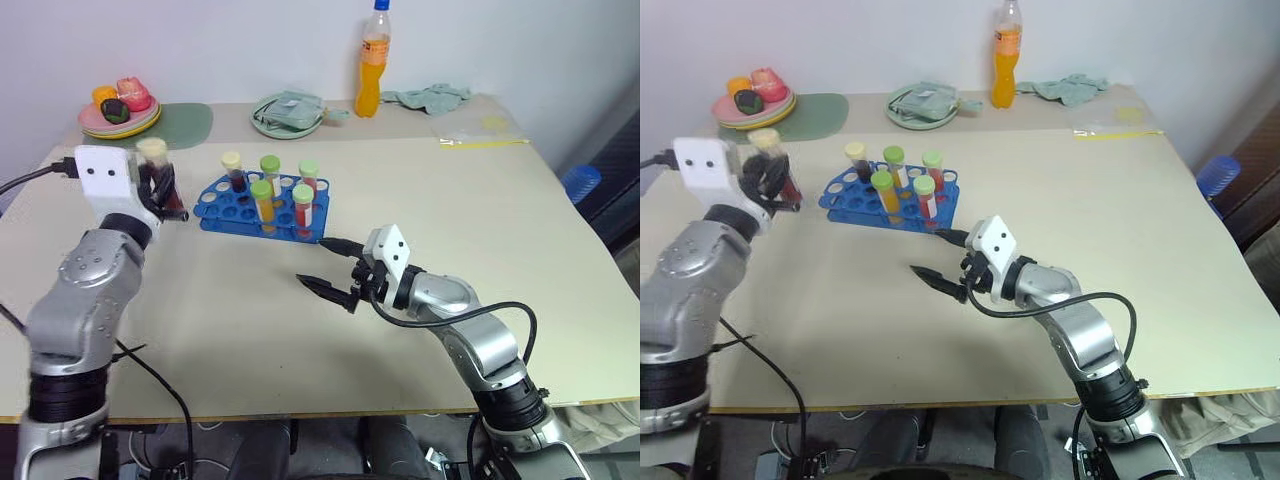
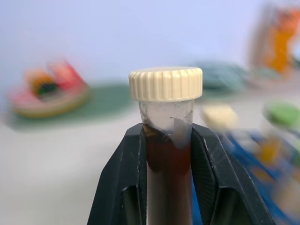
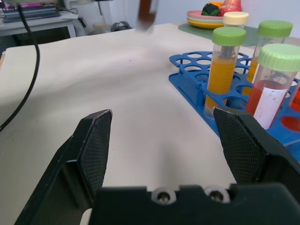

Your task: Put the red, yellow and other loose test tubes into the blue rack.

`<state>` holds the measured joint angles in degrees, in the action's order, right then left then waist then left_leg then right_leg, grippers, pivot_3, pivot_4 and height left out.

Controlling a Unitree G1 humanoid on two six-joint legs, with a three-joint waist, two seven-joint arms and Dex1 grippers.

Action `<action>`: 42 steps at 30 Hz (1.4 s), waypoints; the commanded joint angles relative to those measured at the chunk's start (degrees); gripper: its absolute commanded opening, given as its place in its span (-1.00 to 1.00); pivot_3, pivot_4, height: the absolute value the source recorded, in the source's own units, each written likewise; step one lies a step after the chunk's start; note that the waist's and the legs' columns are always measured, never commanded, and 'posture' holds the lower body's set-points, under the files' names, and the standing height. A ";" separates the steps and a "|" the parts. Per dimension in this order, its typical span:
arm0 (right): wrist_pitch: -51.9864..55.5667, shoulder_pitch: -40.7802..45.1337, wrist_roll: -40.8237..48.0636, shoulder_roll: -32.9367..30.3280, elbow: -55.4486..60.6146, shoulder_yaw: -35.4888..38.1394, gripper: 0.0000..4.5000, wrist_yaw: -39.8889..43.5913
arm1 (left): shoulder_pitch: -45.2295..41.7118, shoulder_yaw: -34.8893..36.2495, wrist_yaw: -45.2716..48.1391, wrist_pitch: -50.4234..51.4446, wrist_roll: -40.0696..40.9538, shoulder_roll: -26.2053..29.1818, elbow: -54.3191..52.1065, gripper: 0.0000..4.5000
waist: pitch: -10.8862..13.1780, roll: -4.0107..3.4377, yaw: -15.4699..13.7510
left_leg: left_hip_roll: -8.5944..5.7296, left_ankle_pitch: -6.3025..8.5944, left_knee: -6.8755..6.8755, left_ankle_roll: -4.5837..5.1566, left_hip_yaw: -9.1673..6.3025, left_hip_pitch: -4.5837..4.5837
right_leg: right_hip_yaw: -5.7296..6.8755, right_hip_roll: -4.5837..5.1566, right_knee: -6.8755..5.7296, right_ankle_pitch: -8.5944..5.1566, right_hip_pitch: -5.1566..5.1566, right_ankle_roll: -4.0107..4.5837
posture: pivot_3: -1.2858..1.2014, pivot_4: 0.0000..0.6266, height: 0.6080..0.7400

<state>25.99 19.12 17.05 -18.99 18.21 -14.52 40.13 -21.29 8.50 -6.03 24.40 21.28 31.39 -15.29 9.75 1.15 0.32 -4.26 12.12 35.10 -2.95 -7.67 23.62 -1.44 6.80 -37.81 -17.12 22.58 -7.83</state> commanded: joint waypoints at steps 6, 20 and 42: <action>-0.24 0.18 -0.09 0.13 1.91 0.70 0.69 -1.16 | -5.31 -4.31 0.26 -19.23 -13.50 -10.51 15.75 -0.68 | 0.00 0.00 0.65 | 0.01 0.00 -0.02 0.00 0.00 0.01 | 0.00 -0.02 -0.07 0.00 0.09 -0.01 | 0.03 -0.52 1.00; 0.03 -0.54 0.32 0.13 2.72 0.93 0.69 -3.18 | -7.47 -2.51 4.76 -20.40 -13.62 -15.32 23.53 -0.68 | 0.00 0.00 0.59 | 0.01 0.01 0.00 0.02 -0.03 0.01 | 0.02 -0.04 -0.10 0.00 0.08 -0.01 | 0.03 -0.52 1.00; 0.49 -0.54 0.94 0.70 2.42 1.01 0.69 -3.45 | -6.90 -2.38 6.19 -17.14 -17.55 -17.46 21.74 -0.68 | 0.00 0.00 0.58 | 0.01 0.01 0.01 0.02 -0.05 0.00 | 0.03 -0.05 -0.10 0.00 0.06 -0.01 | 0.03 -0.52 1.00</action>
<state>26.82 18.44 17.12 -18.95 18.35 -14.28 36.90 -28.80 6.29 0.42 6.80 4.91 13.40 7.63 9.75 1.16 0.90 -4.26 12.13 35.11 -2.93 -7.72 23.62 -1.40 6.75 -37.91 -17.12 22.64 -7.85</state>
